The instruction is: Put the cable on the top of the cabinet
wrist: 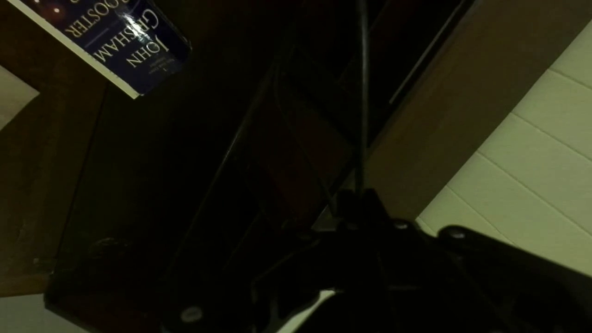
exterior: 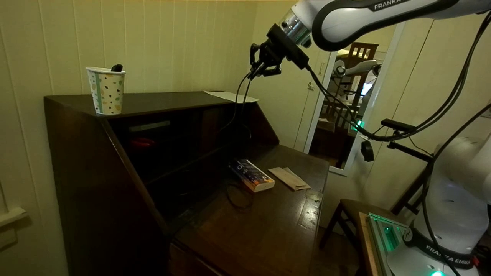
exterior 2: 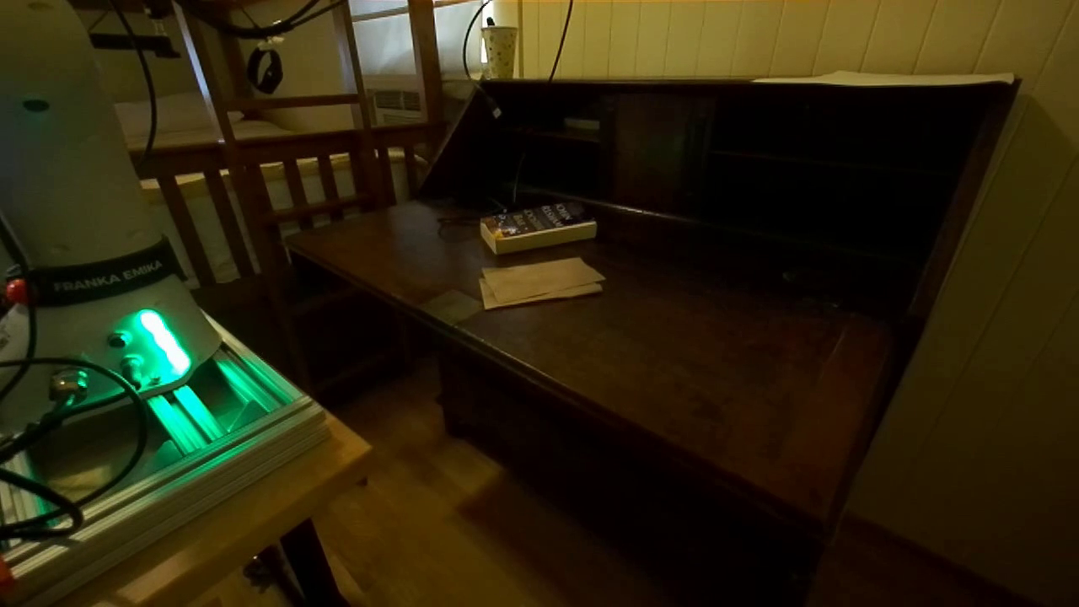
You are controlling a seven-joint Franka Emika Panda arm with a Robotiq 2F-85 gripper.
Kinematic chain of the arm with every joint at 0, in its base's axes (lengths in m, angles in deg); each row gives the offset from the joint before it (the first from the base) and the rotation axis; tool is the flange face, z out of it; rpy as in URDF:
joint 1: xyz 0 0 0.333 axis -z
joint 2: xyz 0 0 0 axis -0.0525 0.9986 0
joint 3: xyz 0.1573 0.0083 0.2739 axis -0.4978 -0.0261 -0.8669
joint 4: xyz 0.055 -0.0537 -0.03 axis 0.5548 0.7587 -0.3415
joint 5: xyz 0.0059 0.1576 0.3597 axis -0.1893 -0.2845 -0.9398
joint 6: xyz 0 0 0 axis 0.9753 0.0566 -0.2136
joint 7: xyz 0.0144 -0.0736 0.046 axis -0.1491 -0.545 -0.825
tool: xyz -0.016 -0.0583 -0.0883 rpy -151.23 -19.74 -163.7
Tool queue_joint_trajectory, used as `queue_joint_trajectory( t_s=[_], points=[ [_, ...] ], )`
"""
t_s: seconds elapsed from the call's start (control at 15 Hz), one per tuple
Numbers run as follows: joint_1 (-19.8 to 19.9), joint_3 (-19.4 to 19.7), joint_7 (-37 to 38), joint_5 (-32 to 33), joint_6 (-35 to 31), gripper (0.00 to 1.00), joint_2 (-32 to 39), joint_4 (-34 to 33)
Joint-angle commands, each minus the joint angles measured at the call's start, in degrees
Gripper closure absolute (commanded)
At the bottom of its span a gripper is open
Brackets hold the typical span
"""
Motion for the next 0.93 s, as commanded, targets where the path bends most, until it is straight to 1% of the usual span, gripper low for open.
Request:
queue_joint_trajectory(
  t_s=[0.0, 0.07, 0.13, 0.2, 0.27, 0.33, 0.47, 0.87],
  points=[
    [3.16, -3.01, -1.44, -1.94, -0.32, 0.95, 0.11, 0.22],
    [3.16, -3.04, -1.45, -1.96, -0.46, 0.99, 0.11, 0.40],
    [5.12, -4.76, 4.13, 0.15, -4.15, 0.99, 2.26, -2.17],
    [5.77, -5.79, 6.81, -0.86, -5.18, 0.99, 3.96, -5.51],
    [6.96, -7.01, 8.97, -0.22, -5.94, 0.99, 5.20, -8.40],
    [6.03, -6.25, 11.86, 1.38, -6.45, 0.99, 6.55, -11.87],
    [7.14, -7.01, 15.11, 2.14, -7.50, 0.99, 9.56, -19.23],
    [8.41, -6.07, 23.95, 2.06, -11.50, 0.99, 19.27, -39.69]
  ],
)
